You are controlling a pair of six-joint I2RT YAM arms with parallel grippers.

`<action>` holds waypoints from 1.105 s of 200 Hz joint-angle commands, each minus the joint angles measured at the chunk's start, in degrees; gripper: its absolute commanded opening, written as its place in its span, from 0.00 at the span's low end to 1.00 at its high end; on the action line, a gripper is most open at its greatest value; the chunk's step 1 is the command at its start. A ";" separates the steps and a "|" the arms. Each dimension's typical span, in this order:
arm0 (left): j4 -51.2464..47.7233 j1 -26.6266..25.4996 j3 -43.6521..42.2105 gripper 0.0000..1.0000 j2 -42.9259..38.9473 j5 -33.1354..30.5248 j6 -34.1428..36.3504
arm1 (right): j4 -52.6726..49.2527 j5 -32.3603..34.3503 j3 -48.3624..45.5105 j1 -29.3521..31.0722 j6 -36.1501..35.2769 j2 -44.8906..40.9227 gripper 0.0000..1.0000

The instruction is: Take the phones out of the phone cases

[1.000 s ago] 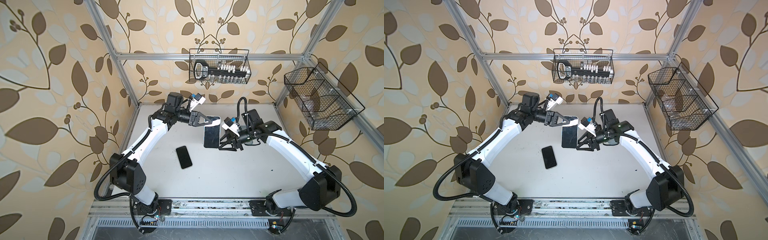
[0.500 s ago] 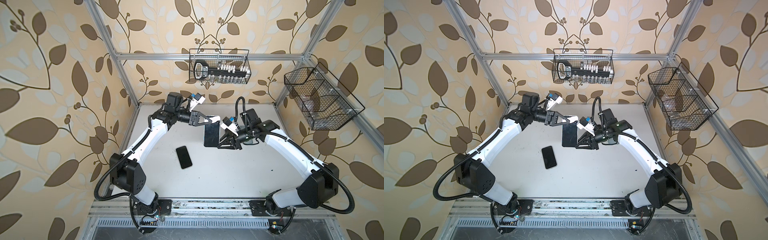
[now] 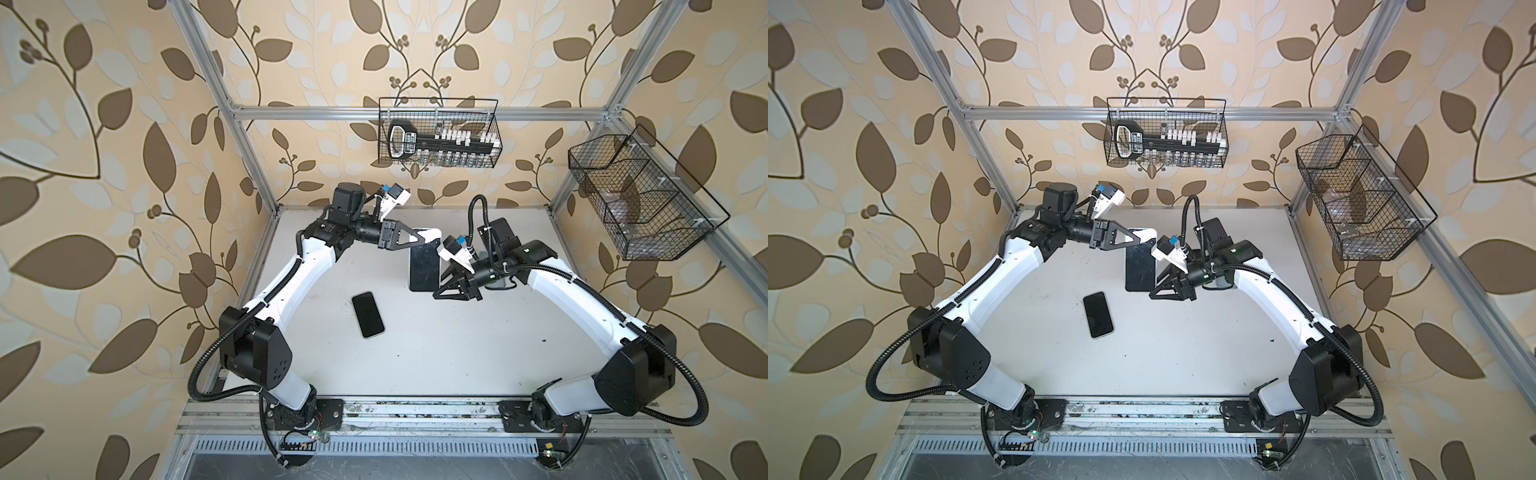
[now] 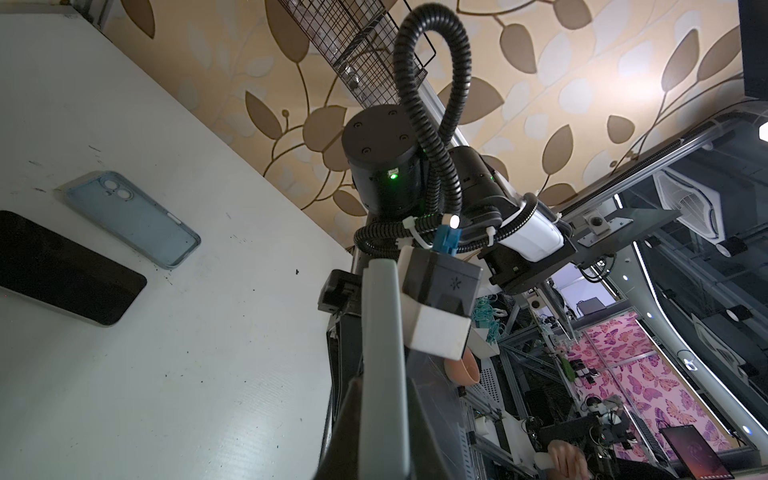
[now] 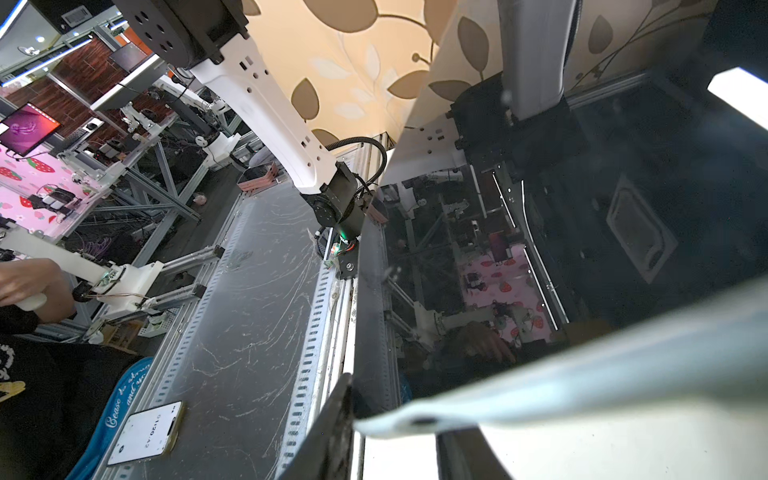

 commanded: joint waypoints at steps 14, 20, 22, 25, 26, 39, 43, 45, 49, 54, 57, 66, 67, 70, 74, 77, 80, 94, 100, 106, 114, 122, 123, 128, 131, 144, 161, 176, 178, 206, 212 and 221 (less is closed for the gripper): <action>0.54 0.04 2.59 0.00 -1.62 5.69 2.41 | -2.00 1.27 3.13 0.97 -3.22 1.50 0.42; -0.36 0.04 2.75 0.00 -1.66 6.27 4.04 | -2.84 1.41 3.62 1.24 -3.83 1.74 0.42; -0.68 0.04 2.77 0.00 -1.66 6.51 4.72 | -3.07 1.51 3.78 1.28 -4.06 1.78 0.42; -1.24 0.04 2.85 0.00 -1.62 6.92 5.74 | -3.31 1.66 3.98 1.46 -4.23 1.91 0.42; -1.43 0.04 2.94 0.00 -1.64 6.99 6.09 | -3.43 1.74 4.09 1.49 -4.27 1.90 0.42; -2.80 0.12 3.30 0.00 -1.91 6.07 9.30 | -4.11 3.16 4.74 2.09 -4.22 2.20 0.43; -2.94 0.06 3.48 0.00 -1.93 5.88 9.89 | -4.24 3.68 4.87 2.36 -4.20 2.33 0.43; -3.11 0.11 3.55 0.00 -1.93 5.89 10.27 | -4.23 4.15 4.90 2.50 -4.18 2.39 0.42; -3.41 0.12 3.82 0.00 -1.86 5.97 11.09 | -4.21 4.82 4.92 2.79 -4.01 2.41 0.42; -4.02 0.12 4.15 0.00 -1.76 6.02 12.17 | -4.11 5.64 4.94 3.04 -3.71 2.41 0.40; -4.28 0.12 4.31 0.00 -1.71 5.94 12.76 | -4.03 6.03 5.02 3.17 -3.58 2.42 0.39; -4.49 0.10 4.78 0.00 -1.50 5.68 13.66 | -4.14 6.87 5.20 3.43 -3.28 2.57 0.33; -4.50 0.11 4.78 0.00 -1.50 5.67 13.74 | -4.20 6.93 5.23 3.53 -3.27 2.58 0.33; -4.45 0.12 4.97 0.00 -1.29 5.66 13.86 | -4.31 7.05 5.37 3.61 -3.29 2.71 0.32; -4.46 0.12 5.22 0.00 -1.09 5.59 14.03 | -4.48 7.23 5.48 3.79 -3.26 2.82 0.32; -4.52 0.12 5.40 0.00 -0.93 5.62 14.12 | -4.59 7.32 5.44 3.80 -3.26 2.87 0.32; -4.54 0.12 5.52 0.00 -0.73 5.60 14.17 | -4.61 7.39 5.46 3.89 -3.29 2.93 0.31; -4.55 0.12 6.38 0.00 -0.01 5.78 14.51 | -4.83 8.21 5.61 4.15 -3.26 3.13 0.28; -4.59 0.12 6.72 0.00 0.32 5.95 14.69 | -4.87 8.45 5.58 4.24 -3.21 3.18 0.28; -4.66 0.17 7.03 0.00 0.59 6.03 14.91 | -4.86 8.64 5.53 4.24 -3.25 3.23 0.27; -4.75 0.21 7.48 0.00 0.79 6.10 15.30 | -4.70 8.75 5.59 4.24 -3.17 3.17 0.27; -4.89 0.21 7.81 0.00 1.01 6.08 15.72 | -4.59 8.76 5.57 4.25 -3.09 3.08 0.26; -4.97 0.21 7.83 0.00 1.03 6.05 15.83 | -4.55 8.71 5.59 4.25 -3.09 3.09 0.26; -5.09 0.30 8.00 0.00 1.12 6.08 16.20 | -4.41 8.90 5.56 4.25 -3.00 3.05 0.25; -5.17 0.30 8.11 0.00 1.14 5.98 16.46 | -4.31 8.99 5.57 4.25 -3.03 3.03 0.24; -5.84 0.30 8.31 0.00 1.21 5.62 17.73 | -4.24 9.65 5.73 4.21 -2.86 2.92 0.20; -7.18 0.39 8.44 0.00 1.15 5.05 19.34 | -4.26 10.56 5.85 4.25 -2.83 2.94 0.19; -8.69 0.39 8.67 0.00 1.15 4.63 20.78 | -4.11 10.26 5.85 4.05 -2.83 2.94 0.17; -8.77 0.39 8.69 0.00 1.15 4.55 20.88 | -4.13 10.21 5.91 4.02 -2.87 3.03 0.17; -10.42 0.39 8.98 0.00 0.91 3.93 22.63 | -4.07 10.08 6.18 3.82 -3.07 3.10 0.12; -10.65 0.39 8.98 0.00 0.82 3.86 23.02 | -4.03 9.94 6.29 3.81 -3.04 3.20 0.11; -10.99 0.39 8.87 0.00 0.66 3.80 23.26 | -4.03 9.92 6.37 3.69 -3.08 3.20 0.09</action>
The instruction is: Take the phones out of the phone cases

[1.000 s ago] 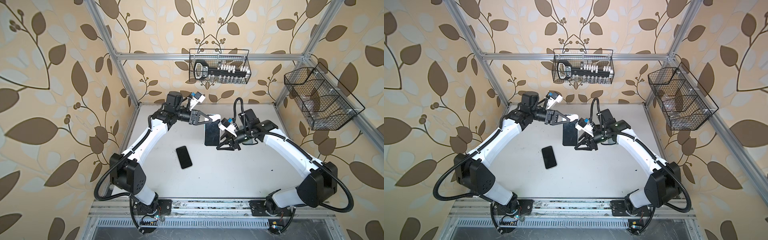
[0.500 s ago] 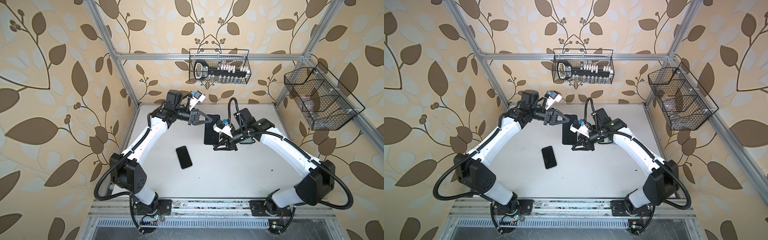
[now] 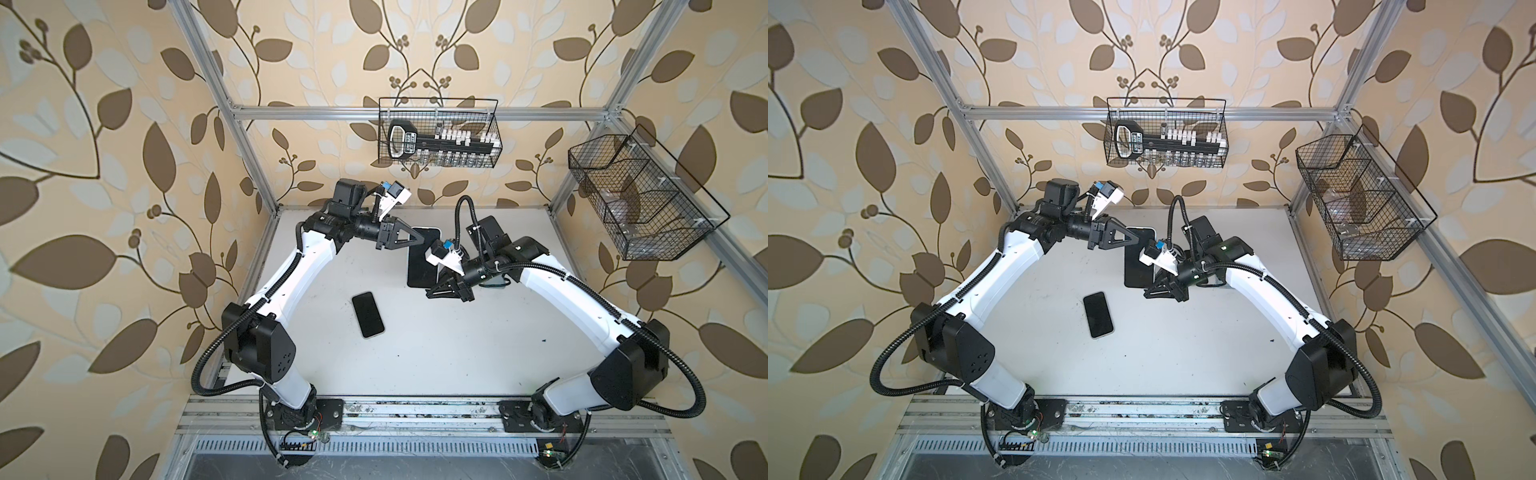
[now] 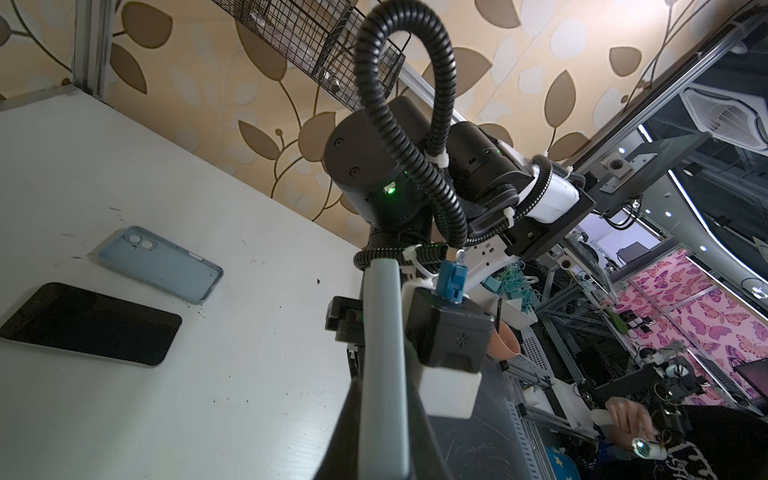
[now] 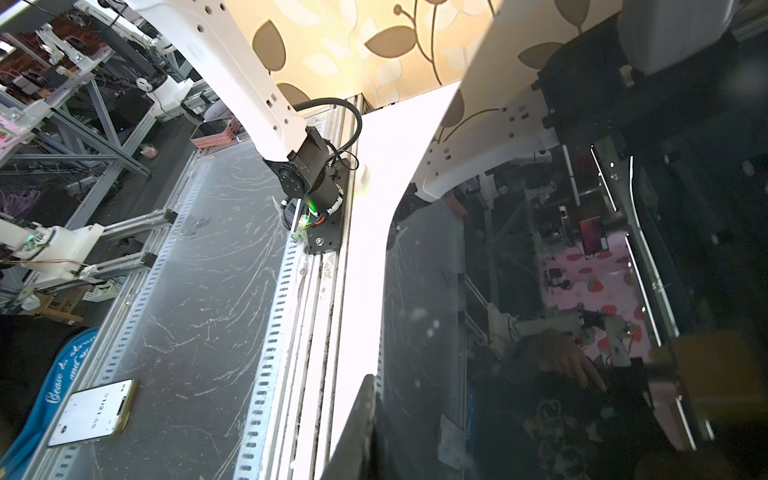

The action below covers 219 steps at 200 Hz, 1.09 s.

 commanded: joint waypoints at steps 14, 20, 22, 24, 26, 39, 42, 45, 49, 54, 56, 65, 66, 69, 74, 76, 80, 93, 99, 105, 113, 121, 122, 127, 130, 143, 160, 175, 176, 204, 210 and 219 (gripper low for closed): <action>-0.81 -0.01 2.68 0.00 -2.00 2.21 3.91 | -1.24 0.05 1.84 -0.50 0.01 0.97 0.08; -0.76 -0.01 2.50 0.00 -2.03 2.19 4.00 | -1.25 0.14 1.84 -0.47 -0.06 0.97 0.07; -0.77 -0.01 2.49 0.00 -2.09 2.21 4.00 | -1.26 0.11 1.88 -0.48 -0.07 0.97 0.07; -0.76 -0.01 2.49 0.00 -2.18 2.17 3.99 | -1.24 0.11 1.89 -0.46 -0.05 1.02 0.07; -0.80 -0.06 2.40 0.00 -2.19 2.14 4.06 | -1.32 0.06 1.85 -0.52 -0.04 1.00 0.07; -0.85 -0.01 2.45 0.00 -2.24 1.98 4.17 | -1.57 -0.15 1.84 -0.47 -0.20 1.06 0.06; -0.87 -0.01 2.37 0.00 -2.22 2.00 4.17 | -1.61 -0.09 1.84 -0.46 -0.32 1.04 0.06; -0.89 -0.01 2.32 0.00 -2.24 1.97 4.20 | -1.68 -0.16 1.86 -0.52 -0.33 1.06 0.06; -0.95 -0.01 2.36 0.00 -2.29 1.95 4.32 | -1.83 -0.09 1.84 -0.47 -0.39 1.05 0.06; -0.98 -0.01 2.36 0.00 -2.29 1.92 4.35 | -1.87 -0.11 1.91 -0.46 -0.50 0.98 0.05; -0.96 -0.01 2.37 0.00 -2.31 1.88 4.35 | -1.96 0.01 1.92 -0.52 -0.51 0.97 0.06; -1.07 -0.01 2.45 0.00 -2.31 1.92 4.35 | -2.13 -0.08 1.86 -0.50 -0.60 0.88 0.06; -1.03 -0.01 2.45 0.00 -2.26 1.94 4.35 | -2.14 -0.08 1.85 -0.57 -0.60 0.84 0.06; -1.11 -0.01 2.41 0.00 -2.28 1.92 4.39 | -2.21 -0.01 1.77 -0.47 -0.60 0.87 0.07; -1.11 -0.01 2.43 0.00 -2.33 1.93 4.41 | -2.31 0.06 1.75 -0.46 -0.55 0.87 0.08; -1.19 -0.01 2.45 0.00 -2.30 1.88 4.43 | -2.36 0.09 1.75 -0.46 -0.59 0.81 0.08; -1.24 -0.01 2.45 0.00 -2.37 1.83 4.43 | -2.39 0.17 1.79 -0.48 -0.58 0.79 0.08; -1.40 -0.01 2.48 0.00 -2.39 1.85 4.61 | -2.33 0.15 1.70 -0.62 -0.55 0.58 0.12; -1.57 -0.01 2.58 0.00 -2.46 1.81 4.68 | -2.49 0.27 1.67 -0.69 -0.66 0.59 0.14; -1.85 -0.01 2.61 0.00 -2.42 1.84 4.86 | -2.43 0.17 1.73 -0.72 -0.68 0.59 0.16; -2.24 -0.01 2.71 0.00 -2.45 1.69 5.20 | -2.52 0.11 1.68 -0.89 -0.68 0.56 0.17; -2.42 -0.01 2.72 0.00 -2.55 1.62 5.31 | -2.57 -0.08 1.73 -0.98 -0.65 0.45 0.18; -2.45 -0.01 2.76 0.00 -2.51 1.65 5.36 | -2.57 -0.16 1.70 -1.02 -0.67 0.40 0.18; -2.63 -0.01 2.76 0.00 -2.53 1.60 5.40 | -2.51 -0.17 1.67 -1.03 -0.76 0.38 0.18; -2.64 -0.01 2.76 0.00 -2.55 1.54 5.47 | -2.57 -0.16 1.66 -1.12 -0.77 0.33 0.18; -2.97 -0.01 2.76 0.00 -2.64 1.52 5.62 | -2.69 -0.11 1.66 -1.30 -0.70 0.13 0.17; -3.11 -0.01 2.78 0.00 -2.60 1.37 5.84 | -2.96 -0.54 1.70 -1.65 -1.03 0.06 0.14; -3.26 -0.01 2.87 0.00 -2.51 1.36 5.84 | -2.90 -0.63 1.67 -1.69 -1.03 0.08 0.13; -3.22 -0.01 2.93 0.00 -2.54 1.35 5.84 | -2.92 -0.70 1.71 -1.69 -1.03 0.09 0.13; -3.38 -0.01 3.25 0.00 -2.21 1.47 5.84 | -3.05 -0.71 1.75 -1.72 -1.07 0.31 0.10; -3.38 -0.01 3.26 0.00 -2.20 1.48 5.84 | -3.11 -0.79 1.77 -1.78 -1.11 0.44 0.09; -3.36 -0.01 3.31 0.00 -2.20 1.57 5.84 | -3.18 -0.86 1.77 -1.70 -1.21 0.53 0.06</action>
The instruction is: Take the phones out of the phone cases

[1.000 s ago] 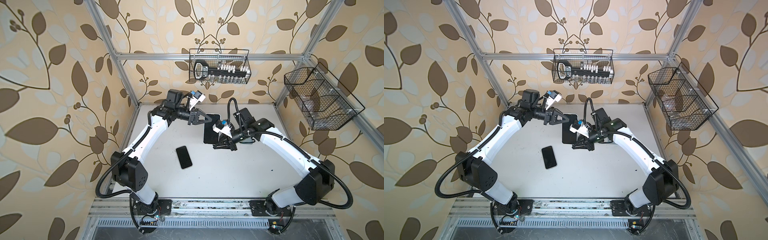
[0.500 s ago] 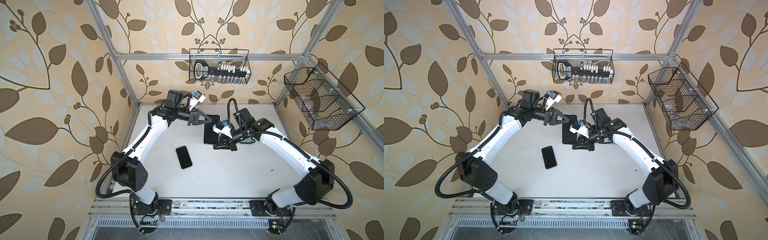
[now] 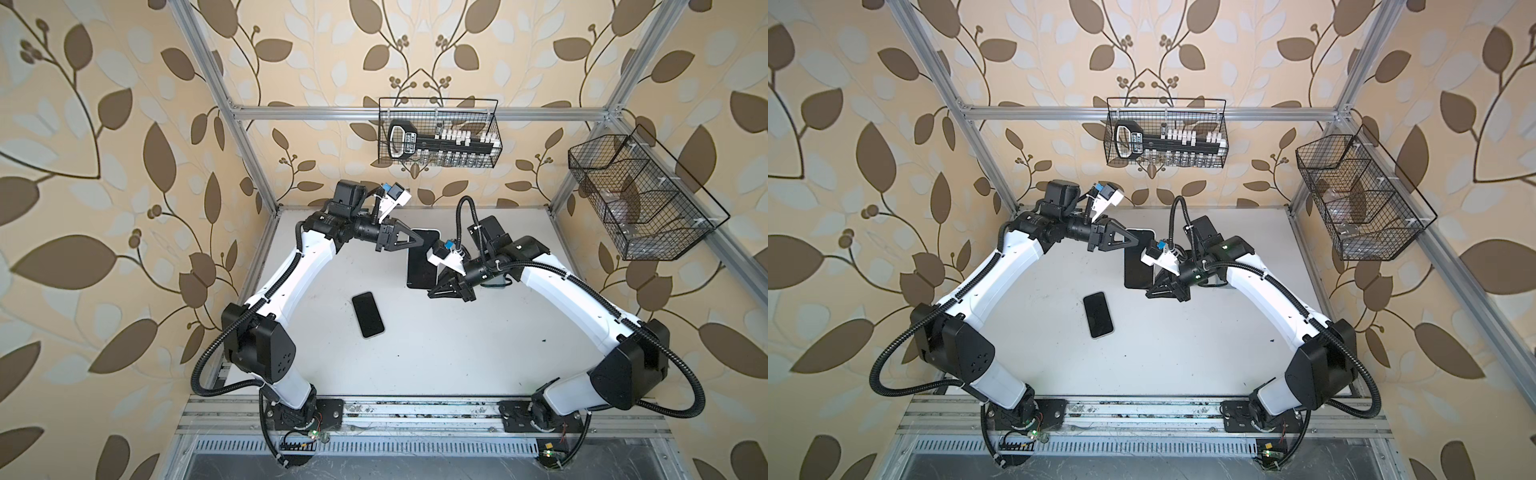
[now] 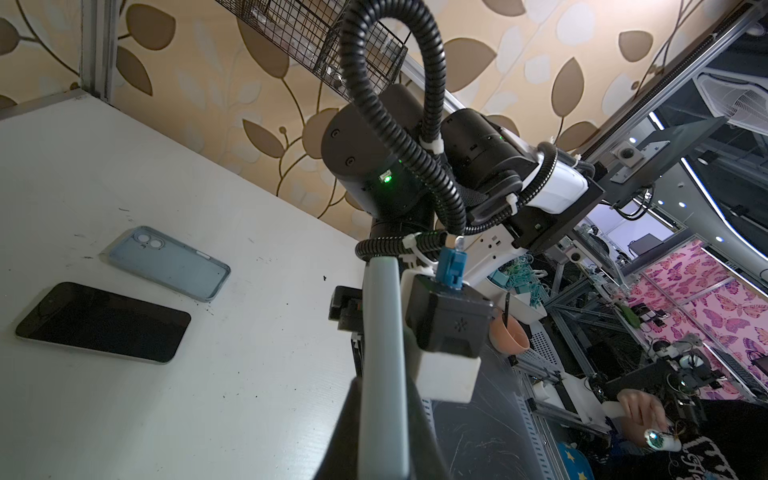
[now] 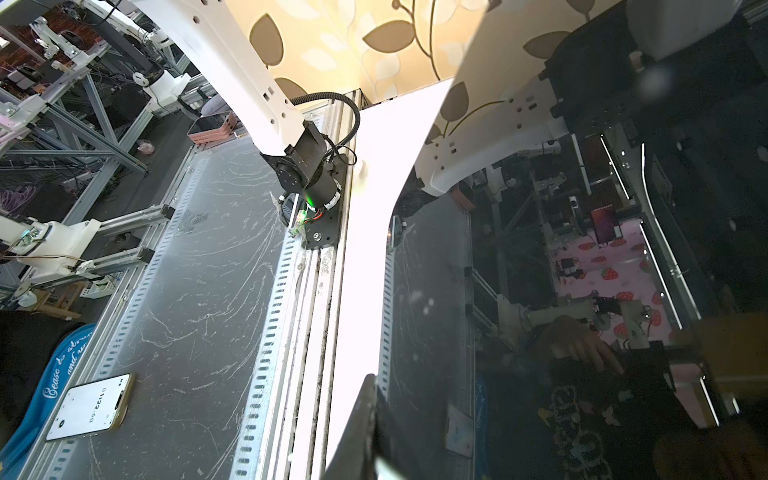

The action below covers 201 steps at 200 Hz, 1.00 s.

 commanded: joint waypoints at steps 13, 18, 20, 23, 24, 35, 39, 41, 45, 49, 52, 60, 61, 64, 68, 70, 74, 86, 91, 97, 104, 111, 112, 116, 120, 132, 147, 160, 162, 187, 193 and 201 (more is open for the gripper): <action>-0.30 0.02 2.90 0.00 -2.17 2.28 2.30 | -2.10 -0.91 1.81 -0.92 0.11 0.64 0.03; -0.26 0.02 2.91 0.00 -2.17 2.23 2.15 | -1.97 -0.88 1.75 -0.89 0.01 0.64 0.01; -0.26 0.02 2.89 0.00 -2.18 2.27 2.10 | -1.98 -0.73 1.73 -0.89 0.04 0.64 0.00; -0.27 0.02 2.91 0.00 -2.18 2.28 2.02 | -1.89 -0.54 1.72 -0.91 0.10 0.55 0.00; -0.26 0.02 2.88 0.00 -2.18 2.32 1.99 | -1.83 -0.59 1.68 -0.87 0.13 0.51 0.00; -0.27 0.02 2.83 0.00 -2.30 2.45 1.73 | -0.99 -0.39 1.36 -0.86 0.16 0.60 0.00; -0.21 0.02 2.77 0.00 -2.35 2.60 1.59 | -0.60 -0.20 1.22 -0.84 0.17 0.56 0.00; -0.18 0.02 2.69 0.00 -2.35 2.62 1.43 | -0.38 -0.16 1.12 -0.84 0.21 0.47 0.00; 0.13 0.02 2.51 0.00 -2.48 2.75 1.05 | 0.17 0.02 0.89 -0.83 0.32 0.47 0.00; 0.64 0.02 2.36 0.00 -2.60 3.12 0.34 | 0.79 0.13 0.62 -0.91 0.40 0.49 0.00; 1.11 0.02 2.19 0.00 -2.62 3.35 -0.17 | 1.28 0.12 0.38 -0.99 0.35 0.34 0.00; 1.99 0.02 1.89 0.00 -2.74 3.83 -1.39 | 2.41 0.25 -0.25 -1.33 0.26 0.46 0.00; 2.05 0.02 1.84 0.00 -2.72 3.85 -1.51 | 2.60 0.24 -0.27 -1.39 0.26 0.38 0.00; 2.31 0.02 1.80 0.00 -2.82 4.00 -1.81 | 2.95 0.02 -0.56 -1.52 0.19 0.53 0.00; 2.52 0.02 1.68 0.00 -2.90 4.25 -2.10 | 3.29 -0.50 -0.71 -1.74 -0.08 0.56 0.00; 2.61 0.02 1.64 0.00 -3.00 4.42 -2.28 | 3.32 -0.76 -0.77 -1.85 -0.16 0.69 0.00; 2.58 0.02 1.55 0.00 -3.06 4.84 -2.38 | 3.41 -1.17 -0.89 -2.07 -0.62 0.92 0.00; 2.65 0.02 1.56 0.00 -3.26 5.31 -2.94 | 3.66 -1.02 -1.00 -2.11 -1.33 1.43 0.00; 2.92 0.02 1.60 0.00 -3.23 5.58 -3.44 | 4.10 -0.37 -1.29 -2.09 -1.39 1.68 0.00; 3.37 0.02 1.70 0.00 -3.15 6.12 -4.23 | 4.77 0.42 -1.74 -2.19 -1.42 1.92 0.00; 4.00 0.02 1.72 0.00 -3.06 7.00 -5.14 | 5.35 0.84 -2.10 -2.24 -1.42 2.13 0.00; 4.35 0.02 1.76 0.00 -2.96 7.75 -5.69 | 5.52 0.59 -2.31 -2.22 -1.57 2.52 0.00; 4.37 0.02 1.78 0.00 -2.97 7.82 -5.73 | 5.52 0.46 -2.32 -2.28 -1.63 2.55 0.00; 4.32 0.02 1.74 0.00 -2.95 8.19 -5.89 | 5.53 0.15 -2.32 -2.24 -1.83 2.80 0.00; 4.32 0.02 1.72 0.00 -3.01 8.30 -5.94 | 5.52 -0.16 -2.32 -2.26 -2.02 3.07 0.00; 4.40 -0.03 1.62 0.00 -3.10 8.84 -6.15 | 5.90 -0.34 -2.71 -2.24 -2.43 3.43 0.00; 4.64 0.02 1.45 0.00 -3.38 10.09 -6.64 | 5.97 -0.25 -2.76 -2.33 -2.90 3.71 0.00; 5.71 0.02 0.93 0.00 -3.65 11.38 -7.31 | 5.71 -0.88 -2.71 -2.33 -3.88 3.72 0.01; 6.11 0.02 0.83 0.00 -3.73 11.41 -7.54 | 5.64 -1.34 -2.63 -2.46 -4.17 3.80 0.00; 13.51 -0.07 -1.51 0.00 -4.45 12.82 -13.32 | 6.14 -1.74 -2.47 -2.06 -5.84 3.84 0.00; 15.32 -0.07 -2.15 0.00 -4.62 12.88 -14.80 | 5.95 -1.91 -2.49 -1.98 -6.99 4.04 0.00; 16.88 -0.13 -2.52 0.00 -4.72 13.55 -16.03 | 5.54 -1.03 -2.35 -1.99 -8.10 4.45 0.00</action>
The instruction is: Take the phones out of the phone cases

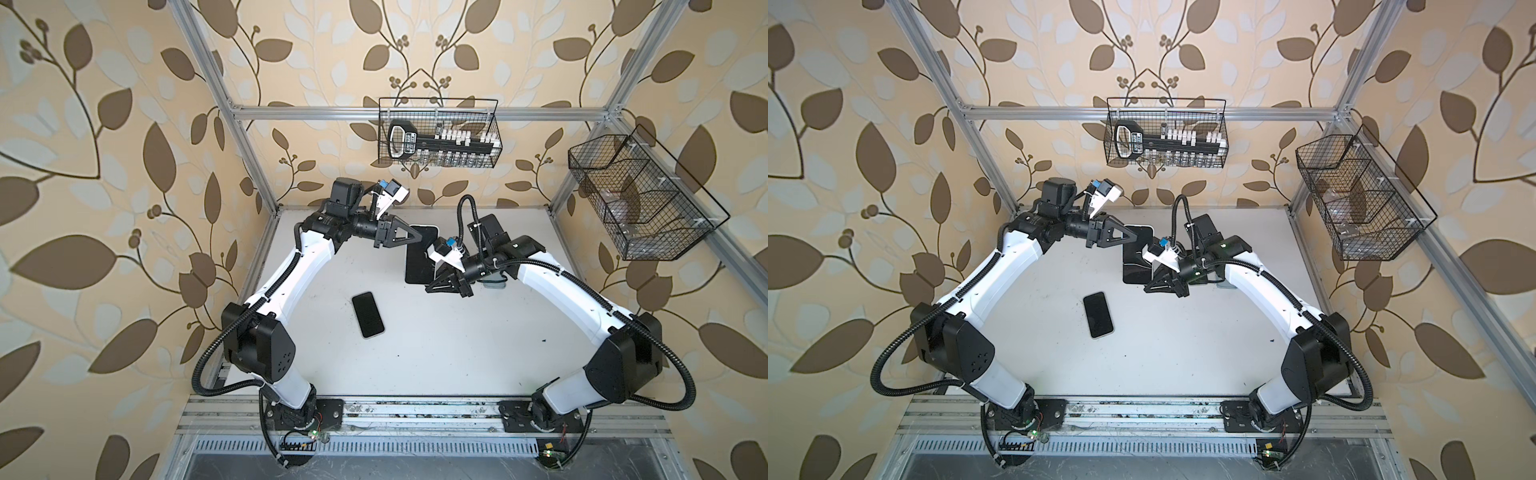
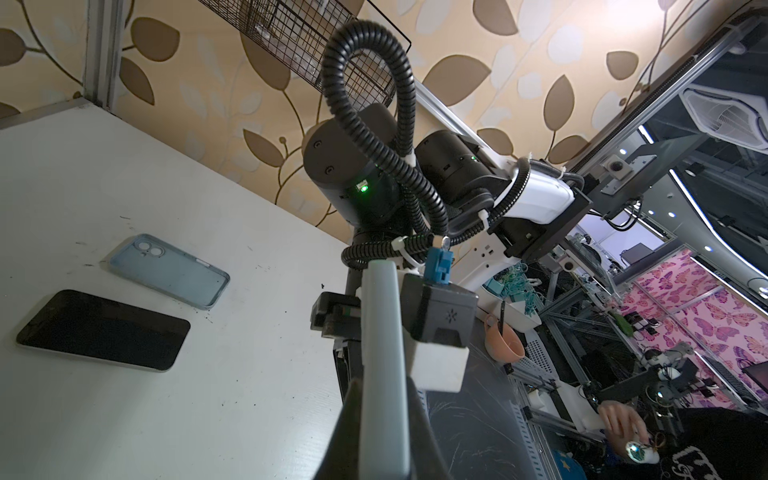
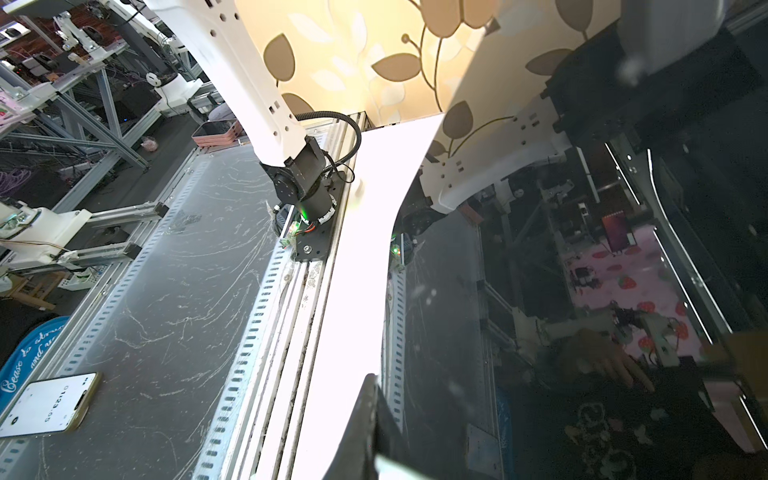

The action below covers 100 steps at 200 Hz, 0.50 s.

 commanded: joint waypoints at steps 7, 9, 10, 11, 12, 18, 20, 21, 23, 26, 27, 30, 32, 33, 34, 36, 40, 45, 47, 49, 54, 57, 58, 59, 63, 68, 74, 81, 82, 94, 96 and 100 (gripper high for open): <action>9.39 -0.95 -0.70 0.00 -4.77 11.91 -9.50 | -0.35 4.62 -1.02 -0.47 -4.29 2.70 0.00; 9.65 -0.95 -0.78 0.00 -4.82 12.14 -9.78 | -0.47 5.00 -0.92 -0.53 -4.47 2.80 0.00; 9.84 -0.95 -0.79 0.00 -4.80 12.24 -9.95 | -0.50 5.18 -0.91 -0.55 -4.52 2.81 0.00; 10.02 -0.95 -0.80 0.00 -4.83 12.33 -10.07 | -0.56 5.31 -0.86 -0.64 -4.60 2.86 0.00; 10.20 -0.95 -0.80 0.00 -4.80 12.42 -10.22 | -0.55 5.46 -0.92 -0.69 -4.68 2.89 0.00; 11.45 -0.95 -1.06 0.00 -4.97 12.51 -11.42 | -0.49 5.89 -0.96 -1.03 -5.12 3.00 0.00; 12.03 -0.95 -1.20 0.00 -5.02 12.53 -11.84 | -0.46 5.93 -1.02 -1.22 -5.29 3.07 0.00; 12.30 -0.95 -1.27 0.00 -5.03 12.56 -12.12 | -0.45 5.91 -1.04 -1.28 -5.38 3.08 0.00; 12.88 -0.95 -1.38 0.00 -5.10 12.63 -12.59 | -0.36 5.78 -1.11 -1.44 -5.55 3.09 0.00; 13.90 -0.95 -1.55 0.00 -5.12 12.77 -13.38 | -0.41 5.51 -1.12 -1.70 -5.89 3.09 0.00; 14.21 -0.95 -1.62 0.00 -5.17 12.86 -13.72 | -0.39 5.39 -1.14 -1.83 -5.98 3.09 0.00; 15.18 -0.95 -1.82 0.00 -5.20 13.07 -14.52 | -0.33 5.11 -1.15 -2.06 -6.23 3.09 0.00; 15.67 -0.95 -1.92 0.00 -5.21 13.20 -14.97 | -0.42 4.96 -1.16 -2.23 -6.42 3.09 0.00; 15.97 -0.95 -1.98 0.00 -5.21 13.21 -15.09 | -0.43 4.98 -1.20 -2.31 -6.51 3.09 0.00; 16.25 -0.95 -2.05 0.00 -5.21 13.21 -15.41 | -0.44 4.99 -1.22 -2.40 -6.56 3.09 0.00; 16.68 -0.95 -2.15 0.00 -5.19 13.30 -15.87 | -0.44 4.80 -1.28 -2.51 -6.70 3.07 0.00; 17.29 -0.95 -2.23 0.00 -5.16 13.43 -16.45 | -0.34 4.71 -1.34 -2.68 -6.99 3.03 0.00; 17.85 -0.95 -2.29 0.00 -5.14 13.64 -17.04 | -0.33 5.01 -1.38 -2.75 -7.33 3.01 0.00; 18.03 -0.95 -2.23 0.00 -5.17 13.65 -17.18 | -0.29 5.25 -1.34 -2.75 -7.45 2.96 0.00; 18.16 -0.95 -2.24 0.00 -5.20 13.70 -17.39 | -0.27 5.37 -1.40 -2.75 -7.56 2.93 0.00; 18.53 -0.95 -2.26 0.00 -5.17 13.86 -17.80 | -0.44 5.76 -1.21 -2.67 -7.92 2.86 0.00; 18.82 -0.95 -2.35 0.00 -5.15 13.95 -18.10 | -0.60 5.88 -1.12 -2.67 -8.23 2.99 0.00; 18.90 -0.95 -2.33 0.00 -5.18 13.98 -18.15 | -0.65 5.97 -1.09 -2.67 -8.30 2.95 0.00; 19.04 -0.95 -2.36 0.00 -5.15 14.03 -18.26 | -0.68 6.01 -1.08 -2.62 -8.33 2.98 0.00; 19.51 -0.95 -2.48 0.00 -5.19 14.07 -18.77 | -0.59 6.23 -1.07 -2.60 -8.49 3.00 0.00; 20.19 -0.99 -2.59 0.00 -5.26 14.17 -19.30 | -0.70 6.53 -1.00 -2.58 -8.79 3.00 0.00; 20.91 -0.95 -2.73 0.00 -5.30 14.27 -19.91 | -0.77 6.62 -0.98 -2.57 -9.33 3.00 0.00; 21.47 -1.03 -2.83 0.00 -5.24 14.22 -20.63 | -0.93 6.69 -0.85 -2.58 -9.75 3.10 0.00; 21.50 -1.03 -2.83 0.00 -5.27 14.20 -20.69 | -0.95 6.73 -0.87 -2.58 -9.76 3.05 0.00; 22.11 -1.03 -2.85 0.00 -5.16 14.26 -21.54 | -2.29 7.36 -0.15 -2.50 -10.12 3.24 0.00; 22.26 -1.03 -2.83 0.00 -5.16 14.33 -21.71 | -2.60 7.28 0.00 -2.49 -10.12 3.33 0.00; 22.57 -1.03 -2.88 0.00 -5.17 14.38 -22.06 | -3.02 7.37 0.20 -2.57 -10.12 3.55 0.00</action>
